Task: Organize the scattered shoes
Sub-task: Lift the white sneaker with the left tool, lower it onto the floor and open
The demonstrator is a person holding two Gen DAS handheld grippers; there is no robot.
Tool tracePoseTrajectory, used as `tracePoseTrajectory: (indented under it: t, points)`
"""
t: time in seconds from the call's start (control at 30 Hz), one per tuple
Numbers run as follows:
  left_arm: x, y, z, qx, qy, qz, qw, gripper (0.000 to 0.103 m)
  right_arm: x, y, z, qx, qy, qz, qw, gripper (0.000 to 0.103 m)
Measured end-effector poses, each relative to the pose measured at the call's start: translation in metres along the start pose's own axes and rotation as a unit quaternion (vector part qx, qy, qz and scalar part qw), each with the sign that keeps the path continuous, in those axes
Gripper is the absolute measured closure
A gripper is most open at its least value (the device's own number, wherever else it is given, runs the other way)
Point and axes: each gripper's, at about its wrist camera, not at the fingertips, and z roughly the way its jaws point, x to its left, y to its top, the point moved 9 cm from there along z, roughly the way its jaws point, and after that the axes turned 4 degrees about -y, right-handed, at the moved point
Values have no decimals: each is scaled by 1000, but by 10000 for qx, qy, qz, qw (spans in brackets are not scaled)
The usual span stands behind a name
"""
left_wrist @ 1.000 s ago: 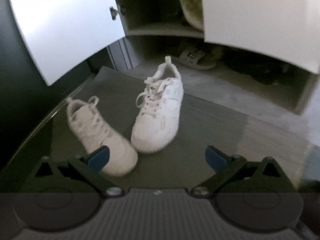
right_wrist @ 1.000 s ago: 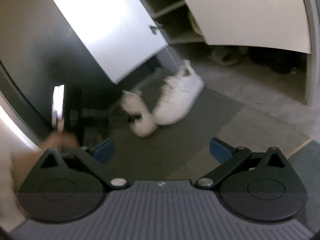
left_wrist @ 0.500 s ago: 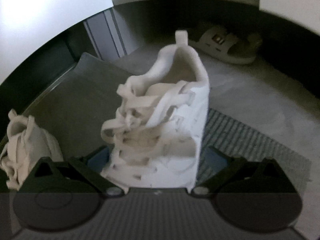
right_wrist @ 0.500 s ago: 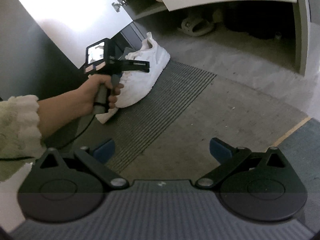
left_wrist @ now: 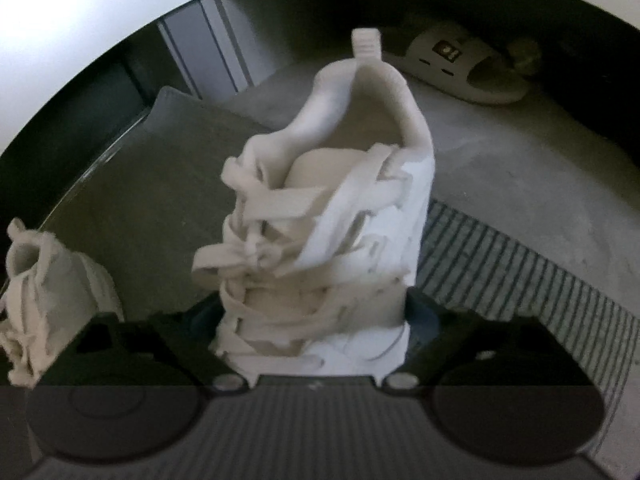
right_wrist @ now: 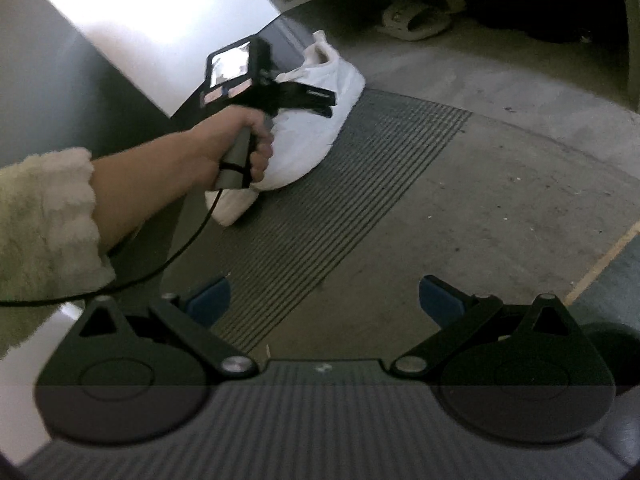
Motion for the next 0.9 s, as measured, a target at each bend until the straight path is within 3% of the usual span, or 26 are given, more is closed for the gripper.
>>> tracePoseTrajectory:
  t: [0.23, 0.57, 0.77, 0.9]
  points:
    - [-13, -43, -40, 252, -309, 129, 9991, 11, 3, 3, -10, -194, 29, 167, 9997, 0]
    - [7, -136, -143, 645, -793, 213, 9945, 12, 16, 10, -38, -577, 112, 254, 9979, 0]
    - [53, -193, -201, 485, -621, -1, 9969, 15, 45, -1, -60, -725, 323, 185, 9967, 0]
    - [76, -260, -222, 801, -433, -41, 9958, 16, 65, -10, -70, -669, 520, -4, 9964, 0]
